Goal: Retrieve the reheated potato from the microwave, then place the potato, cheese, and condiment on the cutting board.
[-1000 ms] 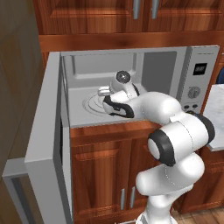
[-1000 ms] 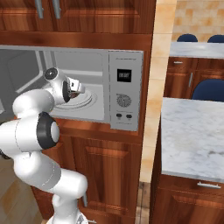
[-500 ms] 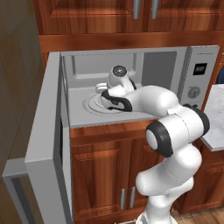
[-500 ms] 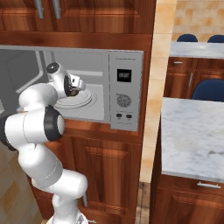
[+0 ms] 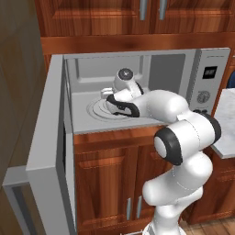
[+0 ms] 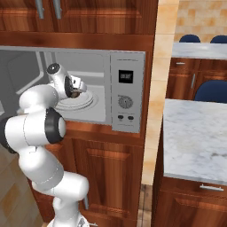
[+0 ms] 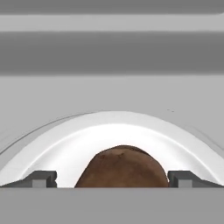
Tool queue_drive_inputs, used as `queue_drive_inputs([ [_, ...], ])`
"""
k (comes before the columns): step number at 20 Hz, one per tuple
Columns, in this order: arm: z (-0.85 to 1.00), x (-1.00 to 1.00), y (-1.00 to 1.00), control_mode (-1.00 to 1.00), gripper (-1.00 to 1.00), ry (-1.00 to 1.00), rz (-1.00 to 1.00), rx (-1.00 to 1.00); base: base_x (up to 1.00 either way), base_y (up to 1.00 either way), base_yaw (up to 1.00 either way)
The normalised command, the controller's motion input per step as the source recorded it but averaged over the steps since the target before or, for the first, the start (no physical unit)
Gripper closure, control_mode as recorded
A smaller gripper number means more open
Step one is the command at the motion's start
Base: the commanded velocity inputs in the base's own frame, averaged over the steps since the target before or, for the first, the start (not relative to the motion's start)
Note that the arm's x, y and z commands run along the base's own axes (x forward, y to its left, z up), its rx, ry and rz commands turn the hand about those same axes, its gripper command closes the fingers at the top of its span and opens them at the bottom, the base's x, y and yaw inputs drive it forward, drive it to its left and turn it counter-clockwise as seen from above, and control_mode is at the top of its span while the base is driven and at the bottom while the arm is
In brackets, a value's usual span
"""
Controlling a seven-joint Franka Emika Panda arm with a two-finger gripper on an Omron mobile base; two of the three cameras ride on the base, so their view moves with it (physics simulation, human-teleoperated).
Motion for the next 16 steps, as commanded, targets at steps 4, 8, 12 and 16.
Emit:
queue_drive_inputs([
  [4,-0.60,-0.31,0.00,-1.00,1.00,0.00,0.00,0.00,0.00,0.00,0.00],
  [8,-0.63,-0.30,0.00,-1.00,1.00,0.00,0.00,0.00,0.00,0.00,0.00],
  [12,-0.63,-0.24,0.00,-1.00,1.00,0.00,0.00,0.00,0.00,0.00,0.00],
  [16,-0.36,-0.17,-0.01,-1.00,1.00,0.00,0.00,0.02,0.00,0.00,0.00],
])
